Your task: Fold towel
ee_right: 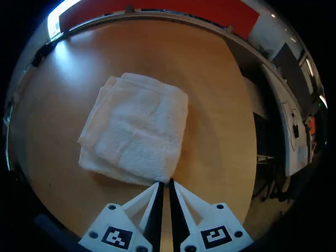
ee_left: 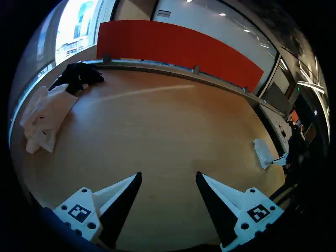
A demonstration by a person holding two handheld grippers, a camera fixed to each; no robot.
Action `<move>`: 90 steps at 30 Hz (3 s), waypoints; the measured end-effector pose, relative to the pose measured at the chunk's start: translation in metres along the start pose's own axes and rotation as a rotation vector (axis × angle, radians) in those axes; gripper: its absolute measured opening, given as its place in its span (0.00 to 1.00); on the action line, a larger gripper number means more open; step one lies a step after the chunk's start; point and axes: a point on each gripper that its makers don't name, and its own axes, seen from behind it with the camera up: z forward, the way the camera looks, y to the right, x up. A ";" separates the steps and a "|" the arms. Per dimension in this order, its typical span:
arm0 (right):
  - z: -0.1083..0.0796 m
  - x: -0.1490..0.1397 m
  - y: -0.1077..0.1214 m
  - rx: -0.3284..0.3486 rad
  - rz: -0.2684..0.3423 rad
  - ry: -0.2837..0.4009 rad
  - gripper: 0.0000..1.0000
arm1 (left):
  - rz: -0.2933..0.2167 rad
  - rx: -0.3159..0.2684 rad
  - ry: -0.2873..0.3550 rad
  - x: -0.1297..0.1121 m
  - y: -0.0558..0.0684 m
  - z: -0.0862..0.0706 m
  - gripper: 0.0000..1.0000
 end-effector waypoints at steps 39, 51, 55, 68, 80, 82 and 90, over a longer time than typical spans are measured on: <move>-0.104 0.133 -0.030 -0.045 0.199 0.585 1.00 | 0.010 -0.009 0.083 0.037 -0.024 0.010 0.95; -0.147 0.178 -0.042 -0.111 0.211 0.816 0.99 | 0.044 0.038 0.258 0.086 -0.038 0.015 0.95; -0.161 0.196 -0.053 -0.106 0.219 0.875 0.99 | 0.075 0.059 0.328 0.105 -0.042 0.015 0.96; -0.197 0.254 -0.102 -0.084 0.224 1.013 0.99 | 0.073 0.102 0.461 0.140 -0.063 0.022 0.95; -0.210 0.289 -0.163 -0.059 0.184 1.081 1.00 | 0.084 0.126 0.545 0.160 -0.076 0.022 0.95; -0.212 0.294 -0.171 -0.059 0.185 1.092 0.99 | 0.085 0.125 0.556 0.161 -0.076 0.021 0.95; -0.214 0.312 -0.205 -0.038 0.161 1.128 1.00 | 0.095 0.125 0.602 0.169 -0.076 0.019 0.95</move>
